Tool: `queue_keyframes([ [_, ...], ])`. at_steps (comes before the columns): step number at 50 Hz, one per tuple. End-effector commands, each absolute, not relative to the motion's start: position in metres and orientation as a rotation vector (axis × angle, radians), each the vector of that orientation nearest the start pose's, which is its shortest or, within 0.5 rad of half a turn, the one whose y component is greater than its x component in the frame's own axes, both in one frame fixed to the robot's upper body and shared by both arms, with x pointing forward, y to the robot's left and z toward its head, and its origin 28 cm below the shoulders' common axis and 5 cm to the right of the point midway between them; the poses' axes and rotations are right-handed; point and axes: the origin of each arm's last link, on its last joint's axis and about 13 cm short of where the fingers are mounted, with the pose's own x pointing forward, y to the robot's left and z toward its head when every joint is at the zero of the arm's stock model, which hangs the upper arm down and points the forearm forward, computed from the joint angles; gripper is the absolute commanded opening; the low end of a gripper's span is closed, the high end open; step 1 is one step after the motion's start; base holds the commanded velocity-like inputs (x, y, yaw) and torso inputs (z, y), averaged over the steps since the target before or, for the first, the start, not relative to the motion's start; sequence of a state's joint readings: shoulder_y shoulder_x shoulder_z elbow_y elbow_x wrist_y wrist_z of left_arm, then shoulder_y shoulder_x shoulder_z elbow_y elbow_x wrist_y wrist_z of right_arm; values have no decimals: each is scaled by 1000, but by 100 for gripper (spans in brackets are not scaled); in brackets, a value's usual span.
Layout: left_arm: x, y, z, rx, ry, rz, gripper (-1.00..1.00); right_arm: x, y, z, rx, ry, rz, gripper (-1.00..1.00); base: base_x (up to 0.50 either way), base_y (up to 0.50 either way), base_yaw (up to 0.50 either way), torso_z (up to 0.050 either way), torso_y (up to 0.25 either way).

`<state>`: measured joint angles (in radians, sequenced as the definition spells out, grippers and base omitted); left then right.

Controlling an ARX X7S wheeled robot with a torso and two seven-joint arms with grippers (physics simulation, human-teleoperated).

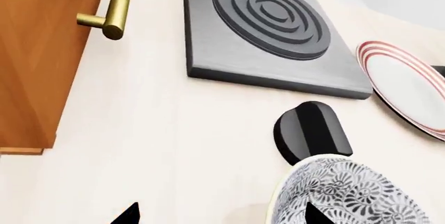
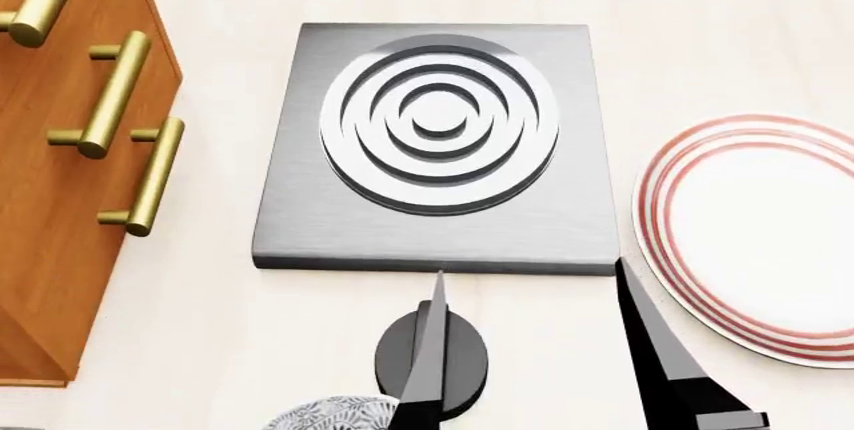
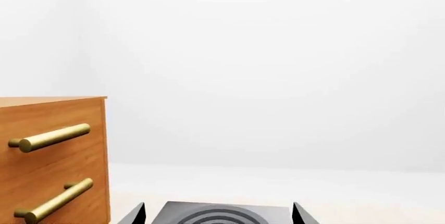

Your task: Put the bowl on the top of the cabinet.

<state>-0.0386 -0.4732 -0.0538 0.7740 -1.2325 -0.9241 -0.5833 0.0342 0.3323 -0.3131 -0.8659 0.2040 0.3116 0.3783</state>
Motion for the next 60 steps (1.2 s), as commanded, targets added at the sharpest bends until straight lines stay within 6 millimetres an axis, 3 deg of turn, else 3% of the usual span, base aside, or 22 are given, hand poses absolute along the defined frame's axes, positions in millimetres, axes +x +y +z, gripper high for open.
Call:
queue_keyframes([
  [1,152,218,130,-284,382,-269,100,167,-77,161,0,-490,118,100,0,0,0,0,0],
  [31,156,202,101,-288,488,-287,100,166,-77,162,9,-498,115,100,0,0,0,0,0],
  [60,155,187,91,-303,512,-329,100,165,-77,164,10,-512,121,100,0,0,0,0,0],
])
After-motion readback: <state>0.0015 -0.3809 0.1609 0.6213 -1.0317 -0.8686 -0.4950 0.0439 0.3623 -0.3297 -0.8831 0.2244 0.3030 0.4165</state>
